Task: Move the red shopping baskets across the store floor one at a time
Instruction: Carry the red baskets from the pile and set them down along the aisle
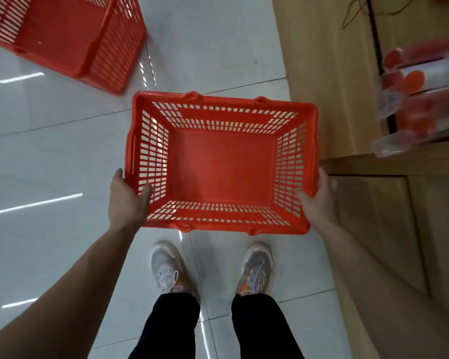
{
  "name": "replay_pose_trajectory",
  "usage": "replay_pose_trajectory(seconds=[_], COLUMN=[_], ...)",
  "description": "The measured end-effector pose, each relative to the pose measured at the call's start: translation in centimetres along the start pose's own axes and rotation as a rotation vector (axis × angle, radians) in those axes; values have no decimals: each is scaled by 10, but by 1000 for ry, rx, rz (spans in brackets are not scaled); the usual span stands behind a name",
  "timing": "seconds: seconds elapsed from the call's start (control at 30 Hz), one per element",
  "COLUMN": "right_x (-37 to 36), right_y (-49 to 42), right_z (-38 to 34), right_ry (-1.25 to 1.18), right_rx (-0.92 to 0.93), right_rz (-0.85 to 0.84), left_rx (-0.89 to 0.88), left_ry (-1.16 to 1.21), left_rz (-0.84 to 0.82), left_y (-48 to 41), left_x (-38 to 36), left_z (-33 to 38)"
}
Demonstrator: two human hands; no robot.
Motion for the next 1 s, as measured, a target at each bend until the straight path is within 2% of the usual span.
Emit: replay_pose_trajectory(seconds=[0.07,0.23,0.37,0.53,0.73,1.0], right_x=[-16,-34,-18,18,64,102], right_y=[4,-3,9,70,178,355], right_z=[-4,-29,-50,-113,-254,-518], right_ry=[15,-117,-57,7,31,85], right_rx=[22,0,52,150,282,585], right_rz=[35,114,89,74,-24,-196], left_rx=[71,-113,-5,45,209,373], left_ry=[-32,-76,55,112,222,426], left_rz=[23,28,101,149,253,547], left_y=[-11,-22,-13,35,137,284], left_x=[10,20,44,129,292,535], left_z=[-12,-12,-10,-12,-19,-44])
Point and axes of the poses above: each hand's wrist, its own y-axis away from the middle knuckle, its own x-axis out of the back of the hand, z = x × y, the point moved 2 cm from there along -y, towards the middle knuckle, and after that the axes turned 4 degrees about -z, right-handed, at the moved point
